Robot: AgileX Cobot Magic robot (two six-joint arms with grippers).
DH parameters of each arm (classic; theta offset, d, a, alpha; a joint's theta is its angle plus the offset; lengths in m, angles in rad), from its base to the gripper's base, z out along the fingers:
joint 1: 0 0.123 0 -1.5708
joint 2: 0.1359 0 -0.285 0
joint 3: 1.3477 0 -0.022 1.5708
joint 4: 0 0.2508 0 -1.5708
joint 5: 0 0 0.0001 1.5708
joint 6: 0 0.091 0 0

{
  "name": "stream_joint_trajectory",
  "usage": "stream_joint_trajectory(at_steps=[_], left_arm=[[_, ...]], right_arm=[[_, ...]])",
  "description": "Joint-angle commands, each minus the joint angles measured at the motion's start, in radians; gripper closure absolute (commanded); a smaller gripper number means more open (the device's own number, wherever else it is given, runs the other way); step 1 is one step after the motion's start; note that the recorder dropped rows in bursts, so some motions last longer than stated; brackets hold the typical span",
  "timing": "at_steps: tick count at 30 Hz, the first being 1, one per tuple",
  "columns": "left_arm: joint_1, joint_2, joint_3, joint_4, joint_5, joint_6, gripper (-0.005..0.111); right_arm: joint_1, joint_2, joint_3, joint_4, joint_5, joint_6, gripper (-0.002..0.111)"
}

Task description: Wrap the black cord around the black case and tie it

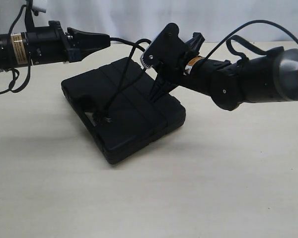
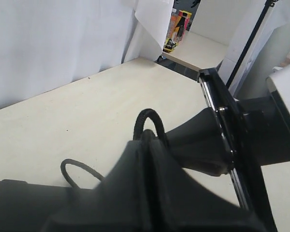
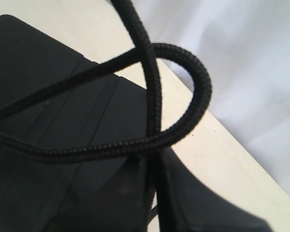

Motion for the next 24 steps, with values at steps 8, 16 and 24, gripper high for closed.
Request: stream_joint_trajectory(at_steps=[8,16,24], left_arm=[[-0.004,-0.009,-0.006,-0.024,-0.001,0.017,0.107],[-0.004,-0.009,-0.006,-0.016,-0.001,0.017,0.107],[-0.004,-0.009,-0.006,-0.009,-0.001,0.017,0.107]], right_arm=[[0.002,-0.032,0.007,0.319,0.082,-0.245,0.103],[-0.001,-0.064,0.007,0.321,0.166,-0.274,0.039],[-0.034,-0.231,-0.005,0.332,0.250,-0.490,0.030]])
